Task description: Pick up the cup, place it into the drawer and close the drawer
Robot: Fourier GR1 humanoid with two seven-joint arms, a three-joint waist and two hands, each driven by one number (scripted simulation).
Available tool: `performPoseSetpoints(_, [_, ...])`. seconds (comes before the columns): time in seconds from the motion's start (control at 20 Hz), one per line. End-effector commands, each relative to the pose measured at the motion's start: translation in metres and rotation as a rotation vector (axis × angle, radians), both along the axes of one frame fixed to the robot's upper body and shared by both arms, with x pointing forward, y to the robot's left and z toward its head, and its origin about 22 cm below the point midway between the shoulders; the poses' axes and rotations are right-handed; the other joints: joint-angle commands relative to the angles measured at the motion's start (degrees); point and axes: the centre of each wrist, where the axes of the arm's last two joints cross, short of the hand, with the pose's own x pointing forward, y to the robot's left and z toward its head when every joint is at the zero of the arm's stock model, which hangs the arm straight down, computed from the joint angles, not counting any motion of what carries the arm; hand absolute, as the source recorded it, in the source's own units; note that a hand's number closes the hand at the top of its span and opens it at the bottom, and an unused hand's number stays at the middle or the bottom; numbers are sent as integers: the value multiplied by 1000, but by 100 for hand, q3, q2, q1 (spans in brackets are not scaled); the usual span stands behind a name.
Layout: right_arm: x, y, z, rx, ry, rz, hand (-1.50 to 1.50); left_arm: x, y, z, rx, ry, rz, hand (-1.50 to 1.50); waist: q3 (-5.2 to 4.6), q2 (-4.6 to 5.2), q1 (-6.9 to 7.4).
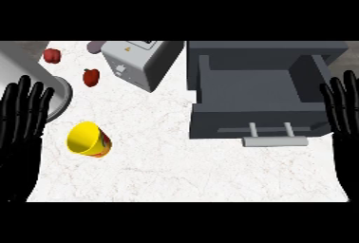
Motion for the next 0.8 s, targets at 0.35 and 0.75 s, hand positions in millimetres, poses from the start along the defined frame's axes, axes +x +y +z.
performPoseSetpoints(0.35, [9, 5, -5, -40, 132, 124, -150, 6, 42, -27, -281, 190, -35, -150, 123, 20, 200])
performPoseSetpoints(0.75, [28, 5, 5, -40, 150, 155, -150, 13, 88, -51, -254, 239, -19, -150, 132, -19, 138])
